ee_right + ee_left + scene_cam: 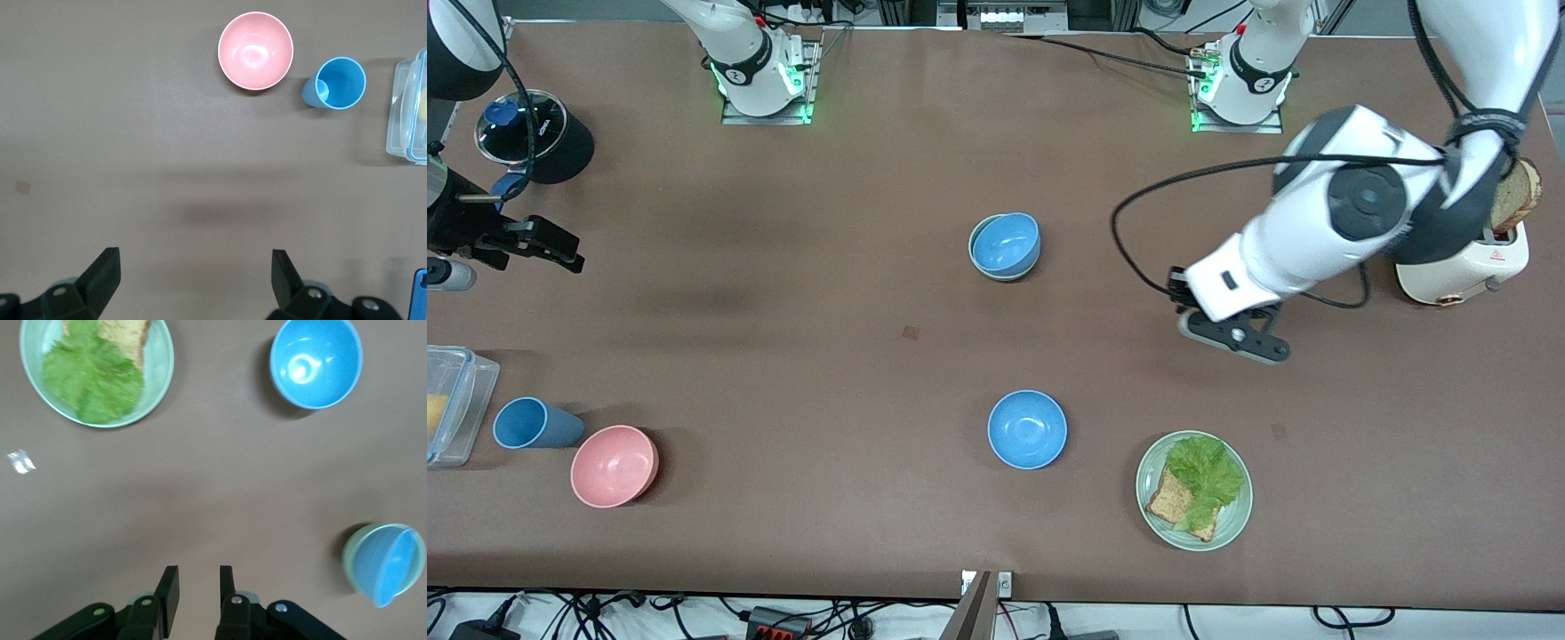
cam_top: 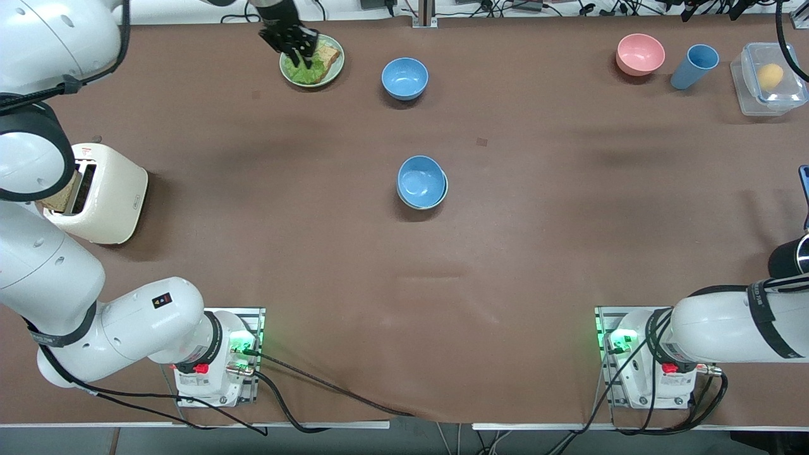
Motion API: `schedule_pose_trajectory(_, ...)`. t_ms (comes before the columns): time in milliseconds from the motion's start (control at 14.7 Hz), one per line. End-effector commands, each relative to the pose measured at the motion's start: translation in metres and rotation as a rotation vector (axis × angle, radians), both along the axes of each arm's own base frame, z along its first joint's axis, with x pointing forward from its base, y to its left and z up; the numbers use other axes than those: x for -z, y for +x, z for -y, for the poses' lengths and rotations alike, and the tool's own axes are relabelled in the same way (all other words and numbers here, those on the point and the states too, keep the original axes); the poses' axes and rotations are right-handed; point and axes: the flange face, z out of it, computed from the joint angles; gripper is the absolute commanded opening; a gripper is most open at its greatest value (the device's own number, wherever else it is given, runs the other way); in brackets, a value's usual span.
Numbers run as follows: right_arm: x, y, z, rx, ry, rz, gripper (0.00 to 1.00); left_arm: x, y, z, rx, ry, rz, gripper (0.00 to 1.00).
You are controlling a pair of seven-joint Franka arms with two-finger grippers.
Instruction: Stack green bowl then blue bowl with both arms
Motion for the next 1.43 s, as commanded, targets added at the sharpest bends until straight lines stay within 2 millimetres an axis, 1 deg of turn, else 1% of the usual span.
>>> schedule_pose_trajectory(0,-0.004,-0.003,0.001,-0.042,-0.009,-0.012,1.00,0.003,0.011,-0.042,0.074,0.027,0.002,0.39)
schedule_pose_trajectory(68,-0.003,-0.005,0.001,-0.032,-0.009,-0.026,1.00,0.007,0.014,-0.055,0.067,0.009,-0.016,0.42)
schedule_pose_trajectory(136,-0.003,-0.005,0.000,-0.024,-0.001,-0.025,1.00,0.000,0.011,-0.061,0.052,0.039,-0.012,0.45)
schedule_pose_trajectory(204,-0.003,-0.005,0.000,-0.022,0.001,-0.027,1.00,-0.006,0.003,-0.063,0.041,0.091,-0.038,0.47)
schedule_pose_trajectory(272,-0.004,-0.005,0.001,-0.019,0.002,-0.027,1.00,-0.023,-0.009,-0.073,0.014,0.146,-0.072,0.61)
schedule_pose_trajectory(340,-0.004,-0.005,0.001,-0.017,0.002,-0.027,1.00,-0.046,-0.016,-0.087,-0.024,0.150,-0.061,0.73)
schedule_pose_trajectory(407,-0.004,-0.006,0.001,-0.017,0.002,-0.028,1.00,-0.066,-0.026,-0.100,-0.063,0.140,-0.058,0.84)
schedule_pose_trajectory(475,-0.004,-0.005,0.001,-0.017,0.004,-0.027,1.00,-0.076,-0.035,-0.117,-0.098,0.145,-0.069,1.00)
schedule_pose_trajectory(543,-0.003,-0.005,0.000,-0.018,0.004,-0.028,1.00,-0.088,-0.041,-0.125,-0.127,0.139,-0.062,1.00)
schedule_pose_trajectory(611,-0.004,-0.005,0.000,-0.018,0.004,-0.027,1.00,-0.095,-0.046,-0.132,-0.148,0.137,-0.055,1.00)
schedule_pose_trajectory(679,-0.004,-0.005,0.001,-0.020,0.002,-0.027,1.00,-0.102,-0.051,-0.132,-0.158,0.139,-0.045,1.00)
schedule_pose_trajectory(747,-0.003,-0.005,0.000,-0.023,0.001,-0.030,1.00,-0.113,-0.056,-0.131,-0.163,0.142,-0.026,1.00)
schedule_pose_trajectory(815,-0.003,-0.005,-0.002,-0.028,0.001,-0.030,1.00,-0.122,-0.059,-0.136,-0.175,0.143,-0.008,1.00)
schedule_pose_trajectory(883,-0.003,-0.006,-0.002,-0.028,0.001,-0.032,1.00,-0.124,-0.059,-0.138,-0.184,0.139,0.000,1.00)
schedule_pose_trajectory(951,-0.002,-0.005,-0.002,-0.026,0.001,-0.033,1.00,-0.125,-0.058,-0.143,-0.189,0.137,0.002,1.00)
schedule_pose_trajectory(1086,-0.003,-0.006,-0.001,-0.023,0.002,-0.030,1.00,-0.129,-0.063,-0.140,-0.204,0.078,0.015,1.00)
schedule_pose_trajectory(1154,-0.002,-0.005,-0.001,-0.023,0.002,-0.031,1.00,-0.127,-0.070,-0.144,-0.234,0.030,0.029,1.00)
schedule_pose_trajectory(1222,-0.002,-0.005,-0.001,-0.023,0.002,-0.031,1.00,-0.121,-0.076,-0.144,-0.249,0.015,0.040,1.00)
schedule_pose_trajectory(1290,-0.003,-0.006,-0.001,-0.023,0.002,-0.030,1.00,-0.118,-0.077,-0.150,-0.265,0.010,0.041,1.00)
schedule_pose_trajectory(1358,-0.002,-0.005,-0.001,-0.023,0.002,-0.031,1.00,-0.121,-0.079,-0.151,-0.268,0.012,0.041,1.00)
